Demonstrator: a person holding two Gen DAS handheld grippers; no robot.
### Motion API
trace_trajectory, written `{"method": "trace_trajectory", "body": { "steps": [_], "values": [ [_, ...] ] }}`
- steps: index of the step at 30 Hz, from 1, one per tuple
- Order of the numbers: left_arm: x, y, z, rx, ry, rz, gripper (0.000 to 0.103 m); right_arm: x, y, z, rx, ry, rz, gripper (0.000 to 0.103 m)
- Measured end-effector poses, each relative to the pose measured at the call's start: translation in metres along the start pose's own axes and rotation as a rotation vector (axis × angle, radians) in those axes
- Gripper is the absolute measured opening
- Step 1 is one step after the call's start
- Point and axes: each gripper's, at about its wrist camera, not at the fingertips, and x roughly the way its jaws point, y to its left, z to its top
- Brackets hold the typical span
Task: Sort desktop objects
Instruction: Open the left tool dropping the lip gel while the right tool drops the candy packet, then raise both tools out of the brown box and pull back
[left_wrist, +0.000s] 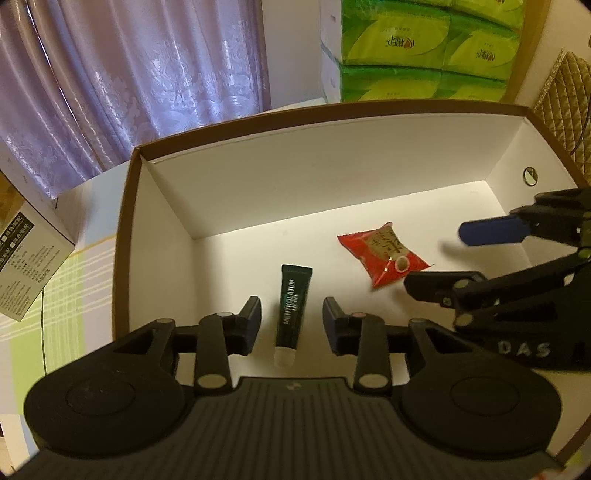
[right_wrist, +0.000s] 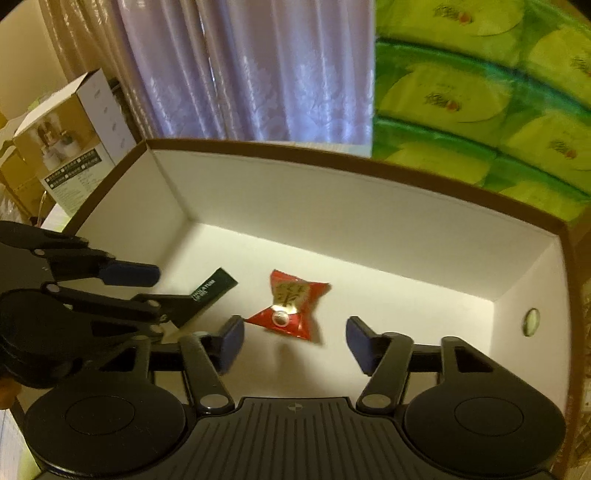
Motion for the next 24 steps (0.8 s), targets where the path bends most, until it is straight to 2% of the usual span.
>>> {"method": "trace_trajectory", "body": {
  "steps": [9, 11, 15, 17, 24],
  "values": [
    [-0.021, -0.01, -0.008, 0.02, -0.038, -0.001, 0.049, -0.028, -0.007, -0.006, 0.018, -0.021, -0.007, 0.087],
    [-0.027, -0.012, -0.01, 0.022, -0.047, 0.002, 0.062, -0.036, -0.009, -0.008, 0.026, -0.03, -0.01, 0.093],
    [-0.041, -0.015, -0.015, 0.027, -0.068, -0.004, 0.069, -0.052, -0.01, -0.012, 0.037, -0.049, -0.002, 0.099],
    [-0.049, -0.016, -0.016, 0.029, -0.073, -0.004, 0.075, -0.061, -0.01, -0.014, 0.031, -0.055, -0.002, 0.101],
    [-0.078, -0.018, -0.025, 0.022, -0.102, 0.0, 0.082, -0.088, -0.008, -0.026, 0.023, -0.083, -0.01, 0.101]
  ]
}}
